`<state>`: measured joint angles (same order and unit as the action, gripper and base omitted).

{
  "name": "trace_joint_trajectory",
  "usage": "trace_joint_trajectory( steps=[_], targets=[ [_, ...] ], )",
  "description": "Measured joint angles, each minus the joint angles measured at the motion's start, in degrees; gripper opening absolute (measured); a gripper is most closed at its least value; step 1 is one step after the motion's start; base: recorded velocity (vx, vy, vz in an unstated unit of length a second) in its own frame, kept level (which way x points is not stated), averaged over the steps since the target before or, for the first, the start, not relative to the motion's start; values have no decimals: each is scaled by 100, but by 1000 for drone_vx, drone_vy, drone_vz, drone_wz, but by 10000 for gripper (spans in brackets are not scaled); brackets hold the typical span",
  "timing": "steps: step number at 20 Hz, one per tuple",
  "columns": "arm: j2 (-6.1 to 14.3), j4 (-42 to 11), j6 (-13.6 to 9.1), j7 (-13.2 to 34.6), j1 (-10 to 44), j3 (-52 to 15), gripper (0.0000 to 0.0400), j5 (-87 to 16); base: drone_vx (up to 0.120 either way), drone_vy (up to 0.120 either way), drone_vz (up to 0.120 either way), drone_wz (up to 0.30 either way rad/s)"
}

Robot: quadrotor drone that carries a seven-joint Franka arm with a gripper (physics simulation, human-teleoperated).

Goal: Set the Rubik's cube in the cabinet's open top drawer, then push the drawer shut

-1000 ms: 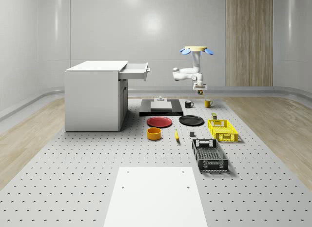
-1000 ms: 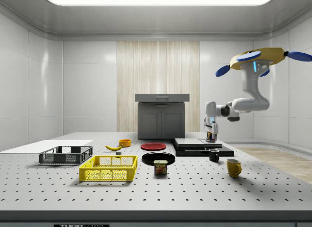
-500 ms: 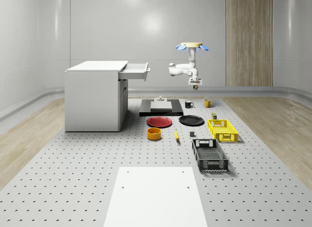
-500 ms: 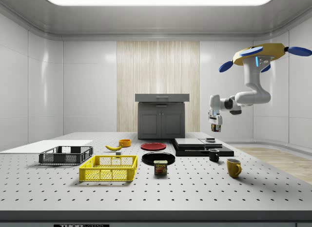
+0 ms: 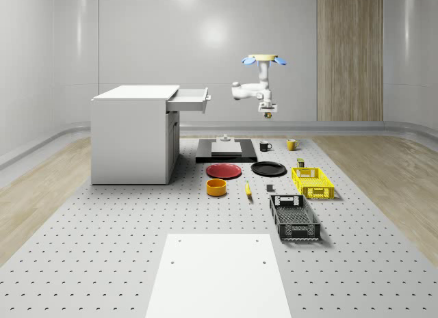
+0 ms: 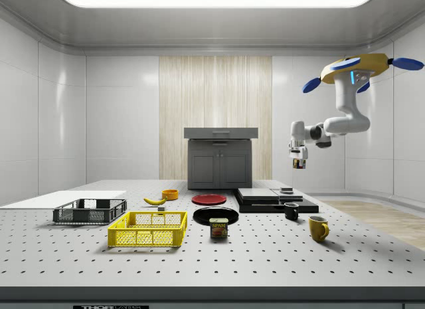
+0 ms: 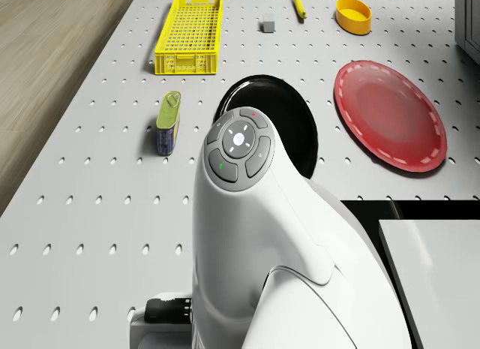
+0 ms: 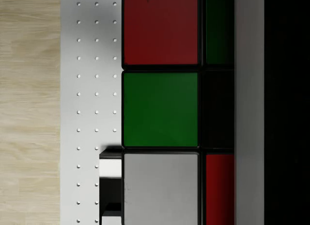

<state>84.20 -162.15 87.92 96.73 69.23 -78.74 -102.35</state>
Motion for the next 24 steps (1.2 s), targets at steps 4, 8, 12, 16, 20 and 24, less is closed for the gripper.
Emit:
trace_joint_trajectory(
  steps=[4,8,12,16,20,24],
  targets=[
    [47,2,44,8,10,-6,325,20,-120,-120,120,0],
    [92,4,85,16,19,-11,325,38,-20,-120,120,0],
    [134,5,124,23,28,-16,325,55,0,-120,120,0],
    [173,7,161,29,36,-20,325,72,0,-120,120,0],
    [211,9,196,35,44,-25,325,87,0,-120,120,0],
    [246,10,228,41,51,-29,325,101,0,-120,120,0]
  ],
)
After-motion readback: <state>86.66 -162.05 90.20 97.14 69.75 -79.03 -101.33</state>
